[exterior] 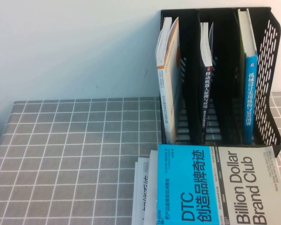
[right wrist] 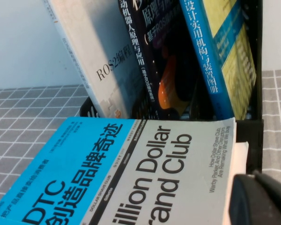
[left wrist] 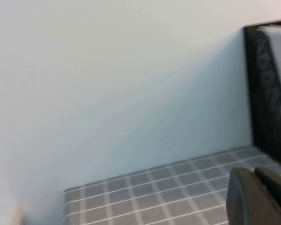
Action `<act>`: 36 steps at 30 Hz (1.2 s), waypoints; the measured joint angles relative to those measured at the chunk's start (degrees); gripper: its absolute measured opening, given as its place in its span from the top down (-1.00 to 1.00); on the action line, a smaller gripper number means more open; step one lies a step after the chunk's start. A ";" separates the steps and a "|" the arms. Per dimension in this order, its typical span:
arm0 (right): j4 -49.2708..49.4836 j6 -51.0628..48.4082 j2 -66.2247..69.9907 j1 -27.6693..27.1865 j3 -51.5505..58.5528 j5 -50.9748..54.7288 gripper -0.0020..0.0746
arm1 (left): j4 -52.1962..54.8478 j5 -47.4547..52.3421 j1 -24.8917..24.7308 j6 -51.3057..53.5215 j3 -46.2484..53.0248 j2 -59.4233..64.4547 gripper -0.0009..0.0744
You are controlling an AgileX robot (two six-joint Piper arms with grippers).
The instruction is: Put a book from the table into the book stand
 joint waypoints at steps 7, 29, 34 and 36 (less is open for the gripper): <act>0.09 0.55 0.00 0.00 0.00 0.00 0.96 | 22.84 -5.01 4.06 -24.65 5.91 -0.76 0.98; 0.09 0.89 0.00 0.00 0.00 0.27 0.96 | 11.83 15.67 -1.74 -22.42 5.80 -0.89 0.98; 0.09 0.89 0.00 0.00 0.00 0.38 0.96 | 11.83 15.67 -1.71 -20.32 5.80 -0.89 0.98; 0.09 0.89 0.00 0.00 0.00 0.36 0.96 | 11.70 15.67 -0.58 -20.00 5.80 -0.89 0.98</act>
